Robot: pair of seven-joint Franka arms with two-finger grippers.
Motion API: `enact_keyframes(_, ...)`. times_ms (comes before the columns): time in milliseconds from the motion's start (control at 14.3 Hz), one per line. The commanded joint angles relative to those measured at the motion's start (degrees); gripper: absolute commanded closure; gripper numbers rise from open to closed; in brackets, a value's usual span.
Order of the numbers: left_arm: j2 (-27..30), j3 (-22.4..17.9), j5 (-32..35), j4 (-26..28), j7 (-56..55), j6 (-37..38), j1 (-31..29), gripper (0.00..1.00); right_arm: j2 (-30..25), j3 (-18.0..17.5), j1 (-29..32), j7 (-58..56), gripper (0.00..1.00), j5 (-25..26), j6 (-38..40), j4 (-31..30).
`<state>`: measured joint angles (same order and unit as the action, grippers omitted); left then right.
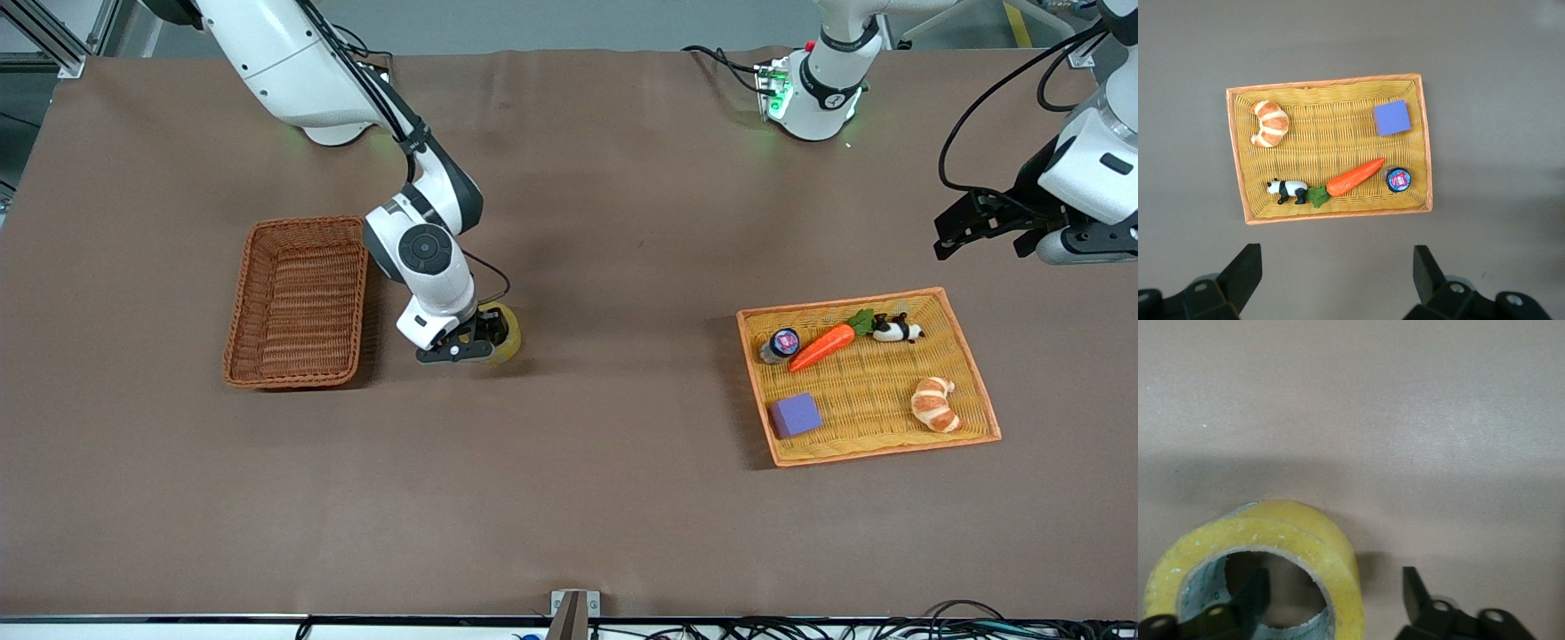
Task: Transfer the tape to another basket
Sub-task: 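Grasp the tape roll with the right gripper while the left gripper withdraws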
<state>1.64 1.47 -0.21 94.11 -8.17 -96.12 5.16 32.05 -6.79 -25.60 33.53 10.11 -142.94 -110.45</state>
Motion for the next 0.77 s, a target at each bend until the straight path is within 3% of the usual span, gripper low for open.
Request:
enact_keyframes(0,2.1,-0.2,-1.1,2.5,3.1,-0.2,-0.5,0.0,0.6,0.5,0.3,1.9,0.27,1.3,-2.2,-0.6)
enact_keyframes(140,1.8,0.1,-1.5,2.4,4.9,-0.2,-1.4,0.0,0.8,0.5,-0.1,3.0,0.35,1.4,-2.6,-0.7)
enact_keyframes(280,1.7,0.5,-2.9,2.2,5.6,-0.1,-1.3,0.0,1.2,0.6,-0.2,3.6,0.56,2.8,-2.7,-0.7)
enact_keyframes(420,1.5,2.0,-2.9,2.4,4.6,0.1,-1.3,0.0,1.2,0.5,0.0,5.6,1.0,3.2,-1.9,-0.5)
enact_keyframes(700,-0.8,2.2,-2.3,1.2,4.3,-0.4,-0.8,0.0,0.2,0.2,0.5,5.9,1.0,3.1,4.3,2.4)
